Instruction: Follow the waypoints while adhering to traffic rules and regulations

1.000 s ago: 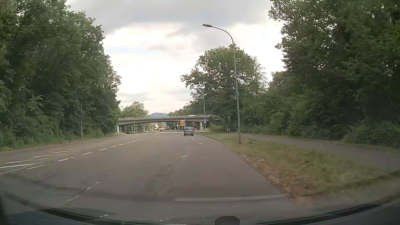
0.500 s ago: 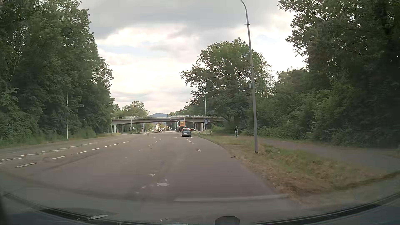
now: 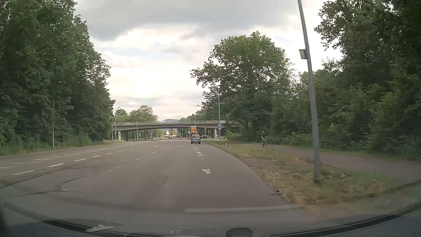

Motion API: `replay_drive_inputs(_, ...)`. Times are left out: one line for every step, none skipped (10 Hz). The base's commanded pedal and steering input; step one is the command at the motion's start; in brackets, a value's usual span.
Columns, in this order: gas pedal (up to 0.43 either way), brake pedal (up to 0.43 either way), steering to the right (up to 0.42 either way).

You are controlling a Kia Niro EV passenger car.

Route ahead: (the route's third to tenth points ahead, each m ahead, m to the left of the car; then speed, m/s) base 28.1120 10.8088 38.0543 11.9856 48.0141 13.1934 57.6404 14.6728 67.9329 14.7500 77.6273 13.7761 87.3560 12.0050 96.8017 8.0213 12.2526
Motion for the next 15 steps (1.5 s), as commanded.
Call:
replay_drive_inputs(0.087,0.0,-0.013)
replay_drive_inputs(0.087,0.0,-0.013)
replay_drive_inputs(0.087,0.0,-0.012)
replay_drive_inputs(0.087,0.0,-0.013)
replay_drive_inputs(0.087,0.0,-0.013)
replay_drive_inputs(0.087,0.0,-0.013)
replay_drive_inputs(0.087,0.0,-0.013)
replay_drive_inputs(0.087,0.0,-0.013)
replay_drive_inputs(0.087,0.0,-0.013)
replay_drive_inputs(0.087,0.0,-0.013)
replay_drive_inputs(0.087,0.0,-0.013)
replay_drive_inputs(0.087,0.0,-0.013)
replay_drive_inputs(0.087,0.0,-0.013)
replay_drive_inputs(0.087,0.0,-0.014)
replay_drive_inputs(0.079,0.0,-0.016)
